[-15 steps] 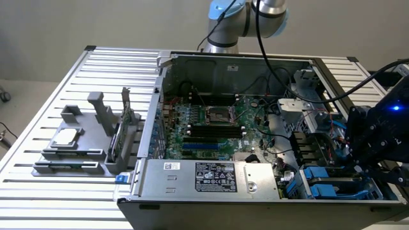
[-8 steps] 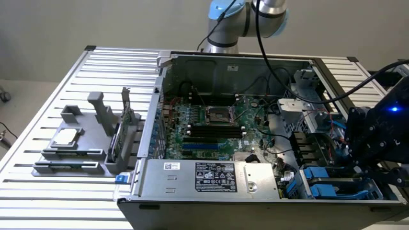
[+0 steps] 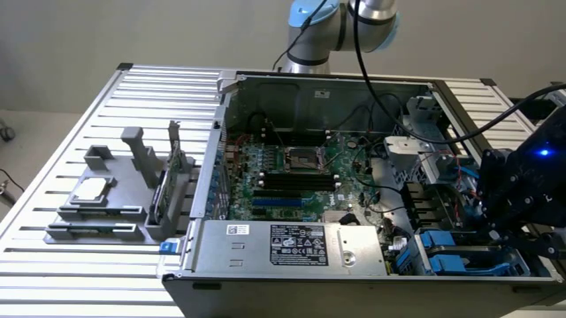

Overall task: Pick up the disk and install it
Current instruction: 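Insert the first disk wire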

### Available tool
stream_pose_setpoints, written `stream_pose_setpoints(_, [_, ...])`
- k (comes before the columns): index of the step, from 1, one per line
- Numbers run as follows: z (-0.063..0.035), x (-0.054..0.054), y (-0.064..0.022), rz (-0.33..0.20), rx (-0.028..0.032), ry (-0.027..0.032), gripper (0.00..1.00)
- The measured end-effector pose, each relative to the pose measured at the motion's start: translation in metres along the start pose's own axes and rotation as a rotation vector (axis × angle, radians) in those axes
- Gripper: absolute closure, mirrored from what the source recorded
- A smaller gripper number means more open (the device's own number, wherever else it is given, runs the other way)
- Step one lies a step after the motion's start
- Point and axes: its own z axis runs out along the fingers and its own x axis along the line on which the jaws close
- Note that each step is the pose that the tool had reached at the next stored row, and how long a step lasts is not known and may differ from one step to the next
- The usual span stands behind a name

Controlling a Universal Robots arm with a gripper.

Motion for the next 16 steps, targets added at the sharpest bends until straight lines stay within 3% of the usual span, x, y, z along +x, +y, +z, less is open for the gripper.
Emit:
stream_pose_setpoints(10, [0.0016,-0.0001,0.0000,0.002,-0.0012,-0.0009,0.83])
stream_pose_setpoints(16, [-0.0024,0.0001,0.0000,0.004,-0.0010,-0.0011,0.75])
